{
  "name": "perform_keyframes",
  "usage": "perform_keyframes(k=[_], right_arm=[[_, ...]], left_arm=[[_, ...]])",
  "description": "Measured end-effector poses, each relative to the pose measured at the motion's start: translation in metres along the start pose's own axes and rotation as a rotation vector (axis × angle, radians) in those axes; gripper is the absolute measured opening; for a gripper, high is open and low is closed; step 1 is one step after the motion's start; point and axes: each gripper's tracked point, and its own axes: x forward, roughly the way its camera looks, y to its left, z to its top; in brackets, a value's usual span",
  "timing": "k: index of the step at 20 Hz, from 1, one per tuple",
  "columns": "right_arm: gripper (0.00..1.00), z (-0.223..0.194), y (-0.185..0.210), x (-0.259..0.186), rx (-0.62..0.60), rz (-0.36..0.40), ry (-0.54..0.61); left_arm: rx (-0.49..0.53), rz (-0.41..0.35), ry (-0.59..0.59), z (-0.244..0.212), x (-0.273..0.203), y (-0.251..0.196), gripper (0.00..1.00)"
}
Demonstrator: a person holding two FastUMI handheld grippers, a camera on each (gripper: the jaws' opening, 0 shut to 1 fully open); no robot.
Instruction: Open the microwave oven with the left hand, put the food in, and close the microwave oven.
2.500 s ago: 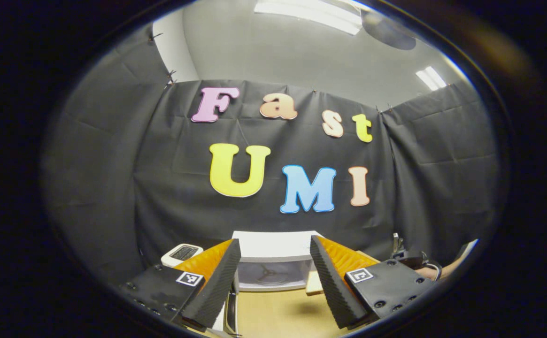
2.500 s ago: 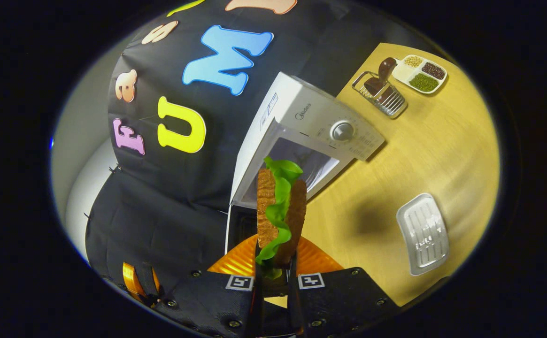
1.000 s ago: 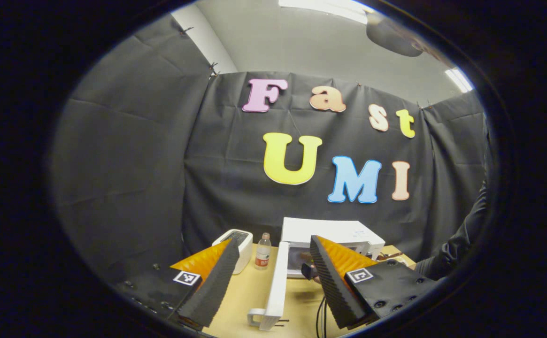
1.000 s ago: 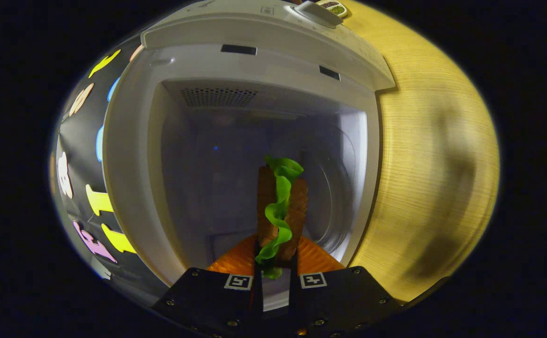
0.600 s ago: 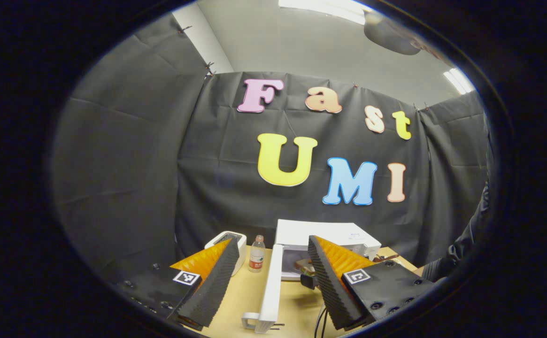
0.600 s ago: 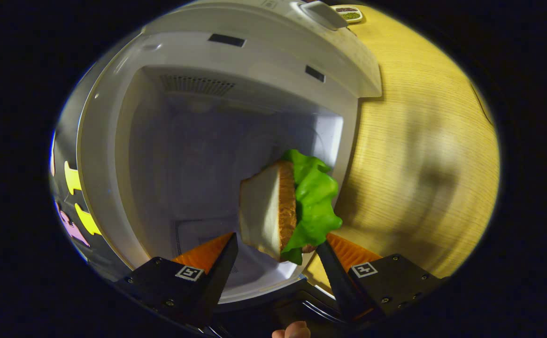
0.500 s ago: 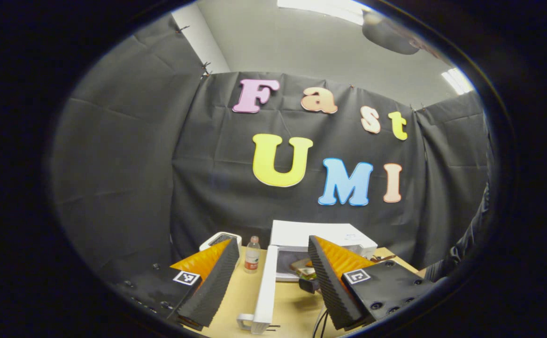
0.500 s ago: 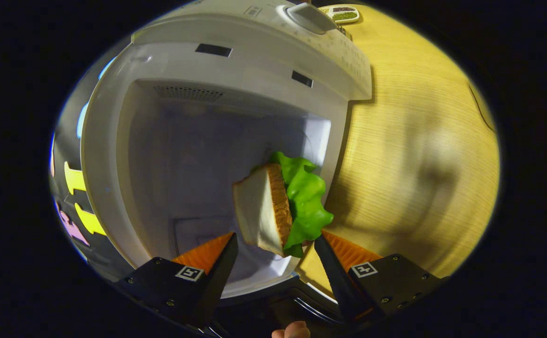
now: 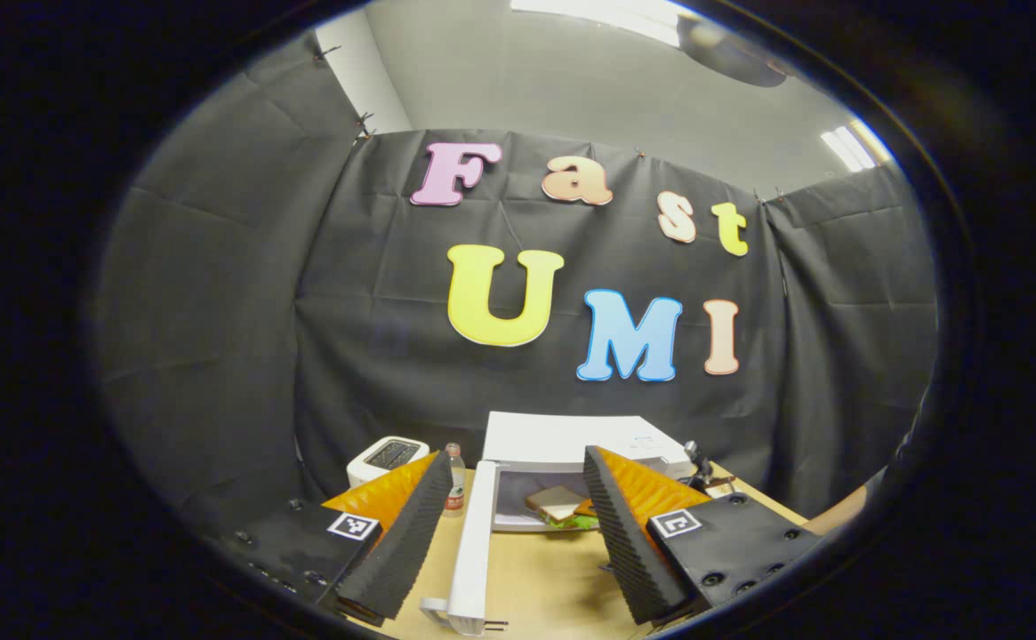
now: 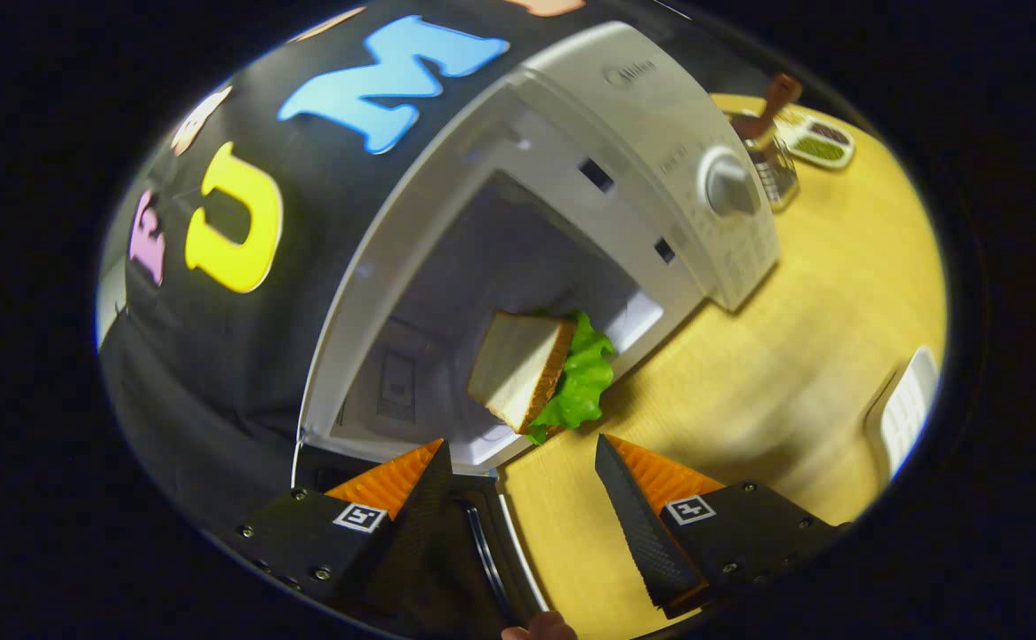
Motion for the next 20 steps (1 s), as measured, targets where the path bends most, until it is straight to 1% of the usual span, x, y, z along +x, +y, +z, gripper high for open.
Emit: perform_keyframes(k=[2, 4, 5, 7, 11, 12, 13, 15, 17, 20], right_arm=[[0.98, 0.015, 0.008, -0.026, -0.146, 0.034, -0.041], [0.98, 0.03, 0.018, -0.055, -0.27, 0.056, -0.098], [0.98, 0.037, 0.022, -0.069, -0.324, 0.066, -0.123], [0.98, 0.046, 0.029, -0.096, -0.401, 0.081, -0.173], [0.98, 0.073, 0.033, -0.141, -0.541, 0.067, -0.279], [0.98, 0.078, 0.033, -0.152, -0.586, 0.066, -0.303], [0.98, 0.084, 0.034, -0.163, -0.626, 0.061, -0.321], [0.98, 0.1, 0.039, -0.189, -0.681, 0.043, -0.38], [0.98, 0.123, 0.043, -0.222, -0.719, 0.004, -0.476], [0.98, 0.141, 0.043, -0.268, -0.726, -0.037, -0.568]], left_arm=[[0.004, -0.009, 0.003, -0.003, 0.004, -0.002, 0.94], [0.007, -0.021, 0.0, -0.002, 0.008, -0.007, 0.98], [0.009, -0.026, -0.001, -0.003, 0.011, -0.009, 0.98], [0.011, -0.036, -0.001, -0.002, 0.017, -0.014, 0.98], [0.012, -0.06, -0.01, 0.002, 0.026, -0.021, 0.98], [0.016, -0.063, -0.01, 0.001, 0.029, -0.023, 0.95], [0.021, -0.064, -0.008, 0.0, 0.031, -0.025, 0.95], [0.035, -0.062, -0.002, -0.004, 0.034, -0.025, 0.95], [0.05, -0.058, -0.004, -0.003, 0.036, -0.026, 0.94], [0.052, -0.054, -0.001, -0.009, 0.038, -0.026, 0.94]])
